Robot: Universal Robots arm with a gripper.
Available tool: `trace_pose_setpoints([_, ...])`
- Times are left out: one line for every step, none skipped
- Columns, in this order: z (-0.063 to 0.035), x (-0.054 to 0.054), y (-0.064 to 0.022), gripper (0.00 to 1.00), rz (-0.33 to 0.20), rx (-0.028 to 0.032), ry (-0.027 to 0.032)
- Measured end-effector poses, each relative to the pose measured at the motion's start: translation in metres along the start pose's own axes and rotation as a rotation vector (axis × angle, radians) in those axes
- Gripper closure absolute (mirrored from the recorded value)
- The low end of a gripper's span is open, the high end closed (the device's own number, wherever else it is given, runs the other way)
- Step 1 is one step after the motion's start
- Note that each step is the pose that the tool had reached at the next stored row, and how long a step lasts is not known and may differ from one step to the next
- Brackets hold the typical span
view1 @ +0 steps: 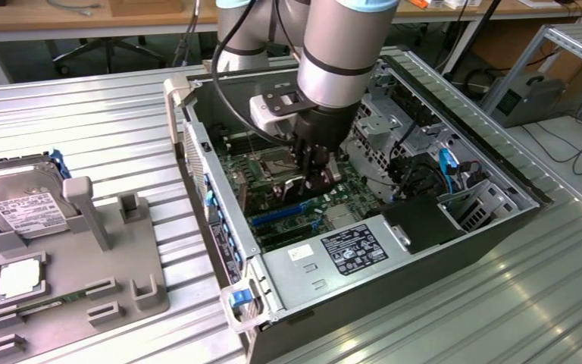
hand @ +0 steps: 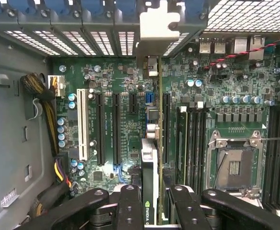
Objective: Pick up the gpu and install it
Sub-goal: 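Insert the gpu into the slot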
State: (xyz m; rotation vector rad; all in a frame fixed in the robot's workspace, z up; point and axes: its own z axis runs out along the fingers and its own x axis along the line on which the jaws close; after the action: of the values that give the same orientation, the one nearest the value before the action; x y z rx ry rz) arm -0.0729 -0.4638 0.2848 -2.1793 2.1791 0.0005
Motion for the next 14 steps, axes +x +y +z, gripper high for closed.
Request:
trace_pose_setpoints([0.0005, 0.0, 0.0015, 0.73, 0.0, 0.0001, -0.0002])
trace_pose_setpoints([0.0009, 0.0, 0.0034, 0.73, 0.0, 0.0003, -0.0004])
trace_pose_setpoints([0.0011, 0.0, 0.0047, 0.73, 0.0, 0.0004, -0.0004])
trace_pose_setpoints([0.0013, 0.0, 0.0053, 0.73, 0.0, 0.0003, -0.0003])
trace_pose_setpoints([0.0018, 0.0, 0.0055, 0.73, 0.0, 0.0005, -0.0005])
trace_pose_setpoints([0.0028, 0.0001, 0.0056, 0.73, 0.0, 0.0005, -0.0005])
trace_pose_setpoints([0.004, 0.0002, 0.0057, 0.73, 0.0, 0.0004, -0.0004])
trace_pose_setpoints([0.0051, 0.0002, 0.0058, 0.73, 0.0, 0.0004, -0.0004])
trace_pose_setpoints([0.006, 0.0003, 0.006, 0.73, 0.0, 0.0004, -0.0004])
trace_pose_setpoints([0.0062, 0.0003, 0.0063, 0.73, 0.0, 0.0003, -0.0002])
trace_pose_setpoints([0.0063, 0.0003, 0.0065, 0.73, 0.0, 0.0003, 0.0])
trace_pose_setpoints([0.0064, 0.0003, 0.0067, 0.73, 0.0, 0.0003, -0.0001])
trace_pose_setpoints([0.0066, 0.0003, 0.0071, 0.73, 0.0, 0.0003, -0.0002])
trace_pose_setpoints([0.0069, 0.0003, 0.0075, 0.73, 0.0, 0.0004, -0.0003])
